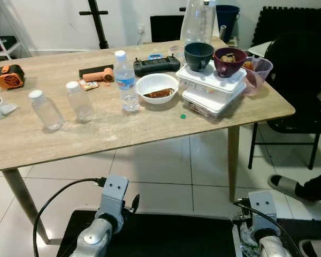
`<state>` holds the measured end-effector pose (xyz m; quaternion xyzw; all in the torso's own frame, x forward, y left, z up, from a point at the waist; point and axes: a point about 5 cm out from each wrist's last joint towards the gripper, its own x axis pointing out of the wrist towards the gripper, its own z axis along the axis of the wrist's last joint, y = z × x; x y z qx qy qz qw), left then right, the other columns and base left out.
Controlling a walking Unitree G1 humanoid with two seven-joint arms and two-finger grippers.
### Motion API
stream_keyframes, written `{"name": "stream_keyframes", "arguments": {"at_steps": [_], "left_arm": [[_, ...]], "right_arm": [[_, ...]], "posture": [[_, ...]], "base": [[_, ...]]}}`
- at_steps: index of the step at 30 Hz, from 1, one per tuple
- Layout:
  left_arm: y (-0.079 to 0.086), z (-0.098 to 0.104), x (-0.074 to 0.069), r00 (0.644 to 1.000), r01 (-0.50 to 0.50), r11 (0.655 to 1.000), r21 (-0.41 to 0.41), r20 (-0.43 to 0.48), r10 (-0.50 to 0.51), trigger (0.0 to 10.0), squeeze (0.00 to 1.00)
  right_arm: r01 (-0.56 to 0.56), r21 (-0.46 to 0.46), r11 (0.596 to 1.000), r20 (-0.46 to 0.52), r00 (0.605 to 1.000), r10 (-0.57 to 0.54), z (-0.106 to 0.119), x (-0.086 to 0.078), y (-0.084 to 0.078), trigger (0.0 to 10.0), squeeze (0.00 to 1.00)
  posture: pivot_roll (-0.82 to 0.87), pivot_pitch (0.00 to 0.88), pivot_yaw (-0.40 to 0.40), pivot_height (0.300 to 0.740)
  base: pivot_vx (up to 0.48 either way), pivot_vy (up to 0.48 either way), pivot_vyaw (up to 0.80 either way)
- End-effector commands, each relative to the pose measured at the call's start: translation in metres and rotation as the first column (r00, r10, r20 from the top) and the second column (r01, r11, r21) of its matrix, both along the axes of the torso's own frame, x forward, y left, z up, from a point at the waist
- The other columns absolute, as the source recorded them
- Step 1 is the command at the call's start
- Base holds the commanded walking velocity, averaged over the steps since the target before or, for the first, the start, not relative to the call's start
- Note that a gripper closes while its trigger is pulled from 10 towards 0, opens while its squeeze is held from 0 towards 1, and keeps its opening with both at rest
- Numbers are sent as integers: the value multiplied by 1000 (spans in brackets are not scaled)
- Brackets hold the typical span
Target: Restocking fridge
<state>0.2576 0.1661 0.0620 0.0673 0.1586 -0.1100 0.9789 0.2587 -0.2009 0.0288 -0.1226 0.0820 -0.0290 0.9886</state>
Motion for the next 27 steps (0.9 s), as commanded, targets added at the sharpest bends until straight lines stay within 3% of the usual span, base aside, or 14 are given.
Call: {"name": "stream_keyframes", "arguments": {"at_steps": [1, 5, 27], "left_arm": [[-6, -6, -2, 1000, 10, 1000, -2, -18, -10, 10000, 0], [-7, -6, 0, 1000, 16, 1000, 3, -12, -16, 10000, 0], [-7, -8, 4, 1000, 26, 1000, 12, -8, -26, 10000, 0]], "right_arm": [[15, 10, 1000, -22, 1000, -15, -7, -5, -2, 10000, 0], [20, 14, 1000, -25, 1000, -19, -10, -5, -2, 10000, 0], [20, 12, 1000, -22, 1000, -20, -12, -3, -5, 10000, 0]], "posture": [[-45, 156, 24, 721], [-45, 156, 24, 721], [-50, 147, 20, 721]], "base": [[0, 0, 0], [0, 0, 0], [0, 0, -799]]}}
